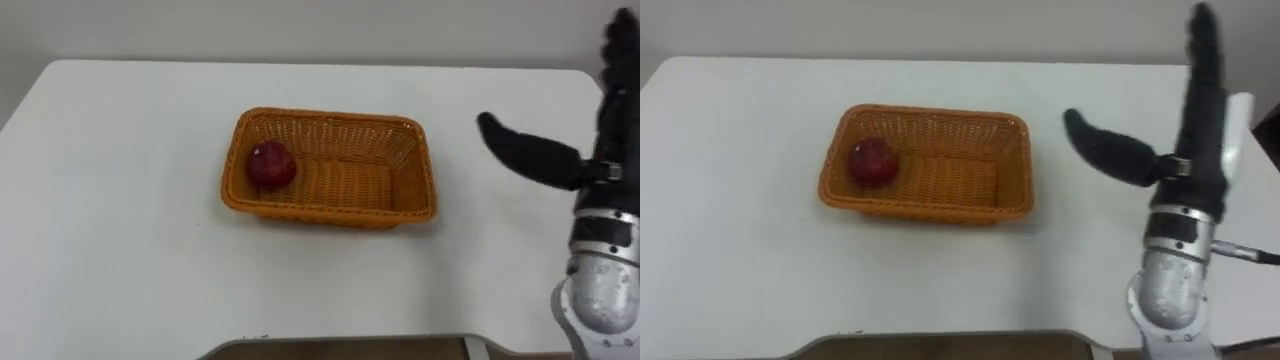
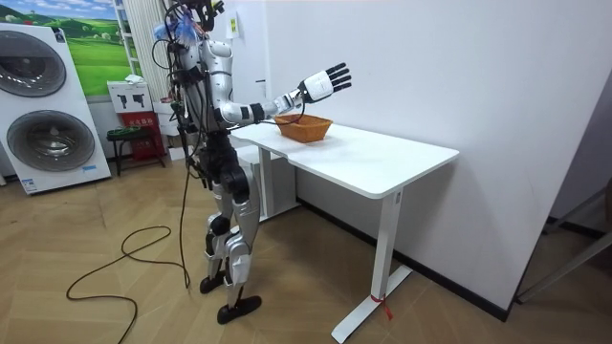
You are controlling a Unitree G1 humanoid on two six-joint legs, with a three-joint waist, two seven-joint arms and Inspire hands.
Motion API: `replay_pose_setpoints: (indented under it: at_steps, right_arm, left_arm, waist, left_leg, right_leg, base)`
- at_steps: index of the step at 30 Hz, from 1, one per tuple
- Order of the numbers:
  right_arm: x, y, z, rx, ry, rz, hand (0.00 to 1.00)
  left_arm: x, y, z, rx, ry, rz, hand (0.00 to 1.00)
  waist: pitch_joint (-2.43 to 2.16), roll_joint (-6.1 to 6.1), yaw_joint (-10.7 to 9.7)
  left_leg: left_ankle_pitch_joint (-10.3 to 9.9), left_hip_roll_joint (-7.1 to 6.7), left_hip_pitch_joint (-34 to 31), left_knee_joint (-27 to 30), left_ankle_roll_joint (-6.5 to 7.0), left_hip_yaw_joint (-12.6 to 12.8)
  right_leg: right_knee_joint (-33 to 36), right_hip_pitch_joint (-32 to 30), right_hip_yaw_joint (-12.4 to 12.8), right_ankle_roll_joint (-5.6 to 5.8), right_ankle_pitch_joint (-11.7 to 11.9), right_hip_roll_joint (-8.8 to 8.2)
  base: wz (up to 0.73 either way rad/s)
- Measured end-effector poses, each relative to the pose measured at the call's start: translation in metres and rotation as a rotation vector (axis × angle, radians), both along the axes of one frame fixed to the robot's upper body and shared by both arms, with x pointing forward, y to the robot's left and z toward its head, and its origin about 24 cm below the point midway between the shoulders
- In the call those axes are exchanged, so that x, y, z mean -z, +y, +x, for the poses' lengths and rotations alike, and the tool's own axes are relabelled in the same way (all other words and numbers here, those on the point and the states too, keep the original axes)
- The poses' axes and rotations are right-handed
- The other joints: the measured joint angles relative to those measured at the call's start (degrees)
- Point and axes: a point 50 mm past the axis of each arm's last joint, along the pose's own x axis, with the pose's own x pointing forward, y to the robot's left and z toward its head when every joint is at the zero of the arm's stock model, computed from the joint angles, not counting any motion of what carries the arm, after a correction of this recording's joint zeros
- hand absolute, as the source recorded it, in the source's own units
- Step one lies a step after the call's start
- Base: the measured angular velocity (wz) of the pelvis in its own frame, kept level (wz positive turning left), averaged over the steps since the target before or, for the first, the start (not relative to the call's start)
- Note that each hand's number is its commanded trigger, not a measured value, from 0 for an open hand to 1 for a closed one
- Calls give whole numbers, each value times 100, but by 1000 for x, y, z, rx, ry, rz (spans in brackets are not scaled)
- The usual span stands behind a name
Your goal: Pick and place apple
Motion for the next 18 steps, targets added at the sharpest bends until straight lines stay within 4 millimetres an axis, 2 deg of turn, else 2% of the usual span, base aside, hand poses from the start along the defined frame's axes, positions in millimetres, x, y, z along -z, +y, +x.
replay_pose_setpoints:
  at_steps: [3, 6, 9, 12, 13, 14, 15, 16, 18]
  right_arm:
    - [-2, -29, -13, 212, -80, 49, 0]
    - [15, -56, -26, 401, -62, 145, 0]
    - [53, -80, -45, 598, 52, 276, 0]
    - [86, -89, -62, 709, 182, 353, 0]
    - [107, -93, -74, 762, 274, 400, 0]
    - [126, -95, -88, 812, 365, 454, 0]
    - [134, -95, -95, 834, 411, 469, 0]
    - [152, -95, -111, 874, 503, 506, 0]
    - [176, -87, -133, 907, 637, 567, 0]
  left_arm:
    - [-2, 5, -8, -31, 6, 21, 0]
    - [-4, 8, -14, -46, 7, 40, 0]
    - [-5, 9, -16, -56, 7, 54, 0]
    - [-5, 11, -14, -71, 3, 75, 0]
    - [-6, 13, -13, -79, -5, 83, 0]
    - [-6, 13, -13, -96, -10, 84, 0]
    - [-6, 13, -13, -101, -8, 84, 0]
    - [-6, 12, -14, -104, -3, 83, 0]
    - [-6, 12, -15, -107, 2, 84, 0]
  waist:
    - [2, -26, -109]
    - [-16, -66, -210]
    - [-17, -33, -391]
    - [-29, 46, -424]
    - [-49, 82, -428]
    - [-50, 80, -423]
    - [-64, 136, -423]
    - [-79, 155, -429]
    - [-63, 210, -423]
  left_leg:
    - [0, 2, -11, 7, 0, -16]
    - [0, 2, -18, 26, 0, -26]
    - [-1, -2, -42, 50, 0, -50]
    - [-1, 1, -32, 48, 0, -40]
    - [-1, 2, -26, 41, 0, -32]
    - [-1, 2, -19, 9, 0, -21]
    - [-1, 2, -19, 14, 0, -17]
    - [-1, -2, -14, 7, 0, -12]
    - [-1, -3, -12, 1, 0, -9]
  right_leg:
    - [-3, 8, -33, 0, 0, -3]
    - [-3, 19, -35, 0, 0, -4]
    - [3, 18, -62, 0, 0, -12]
    - [8, 19, -39, 0, 0, -8]
    - [9, 19, -27, 0, 0, -6]
    - [14, 19, -14, -1, 0, -6]
    - [12, 21, -6, 0, 0, -6]
    - [14, 24, -3, 0, 0, -11]
    - [16, 21, -6, 0, -1, -12]
  base:
    - [3]
    - [2]
    - [4]
    - [-4]
    - [-5]
    - [-4]
    - [-3]
    - [0]
    - [0]
